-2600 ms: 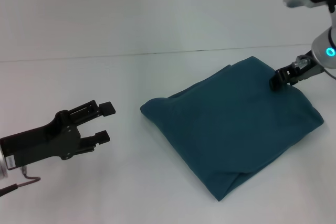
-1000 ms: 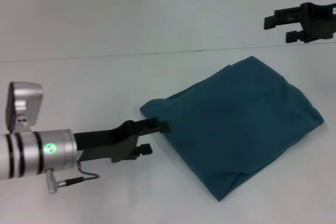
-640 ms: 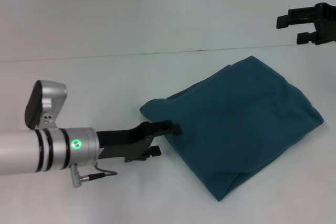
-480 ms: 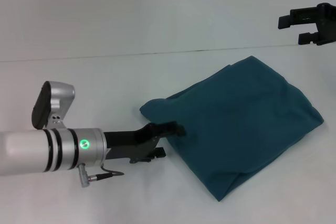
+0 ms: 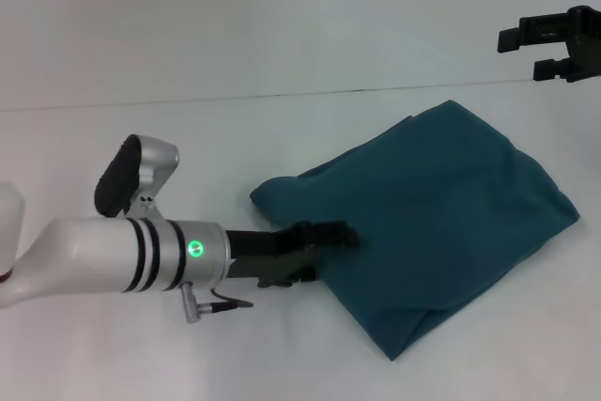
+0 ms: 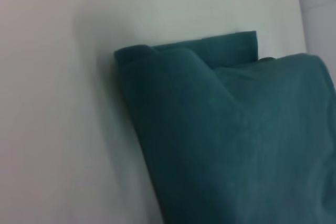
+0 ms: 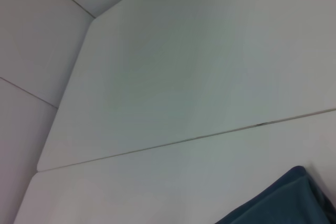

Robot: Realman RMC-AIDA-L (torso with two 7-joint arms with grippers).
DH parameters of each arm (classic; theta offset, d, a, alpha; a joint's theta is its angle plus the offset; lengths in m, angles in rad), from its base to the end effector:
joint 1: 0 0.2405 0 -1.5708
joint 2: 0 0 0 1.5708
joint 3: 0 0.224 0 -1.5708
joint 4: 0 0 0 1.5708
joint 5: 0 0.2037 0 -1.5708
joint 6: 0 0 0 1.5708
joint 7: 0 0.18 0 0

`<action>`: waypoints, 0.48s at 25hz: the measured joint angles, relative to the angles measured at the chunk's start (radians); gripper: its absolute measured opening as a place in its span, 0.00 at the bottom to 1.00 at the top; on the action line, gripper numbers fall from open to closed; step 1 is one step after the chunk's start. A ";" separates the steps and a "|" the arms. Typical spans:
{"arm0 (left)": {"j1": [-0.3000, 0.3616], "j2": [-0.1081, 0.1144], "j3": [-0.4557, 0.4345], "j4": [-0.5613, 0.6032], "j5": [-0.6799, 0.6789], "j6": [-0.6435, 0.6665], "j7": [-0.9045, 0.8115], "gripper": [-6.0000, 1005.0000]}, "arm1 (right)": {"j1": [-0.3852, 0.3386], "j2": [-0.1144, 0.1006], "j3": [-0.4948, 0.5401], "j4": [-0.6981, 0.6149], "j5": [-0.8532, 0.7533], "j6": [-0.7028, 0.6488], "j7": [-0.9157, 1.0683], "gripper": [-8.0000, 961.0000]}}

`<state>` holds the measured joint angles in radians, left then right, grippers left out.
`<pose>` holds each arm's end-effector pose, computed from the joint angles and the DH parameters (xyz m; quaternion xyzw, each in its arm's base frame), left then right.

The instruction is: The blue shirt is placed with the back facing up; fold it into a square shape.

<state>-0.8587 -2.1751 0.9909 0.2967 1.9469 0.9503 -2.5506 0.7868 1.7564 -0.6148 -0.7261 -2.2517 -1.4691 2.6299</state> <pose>-0.1720 0.3631 -0.1396 -0.6890 -0.7032 -0.1665 0.0542 0.2126 0.4257 0.1265 -0.7426 0.6115 0.1903 0.1960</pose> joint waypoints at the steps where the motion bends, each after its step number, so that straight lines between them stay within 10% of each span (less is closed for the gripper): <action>1: -0.007 -0.001 0.001 -0.004 0.000 -0.007 0.000 0.93 | 0.000 0.000 0.003 0.000 0.000 -0.001 -0.001 0.98; 12: -0.067 -0.002 0.009 -0.029 -0.006 -0.043 0.020 0.85 | -0.004 0.003 0.024 0.001 0.010 -0.013 -0.008 0.97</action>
<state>-0.9258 -2.1768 1.0003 0.2681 1.9405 0.9074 -2.5303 0.7826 1.7591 -0.5911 -0.7256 -2.2416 -1.4824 2.6217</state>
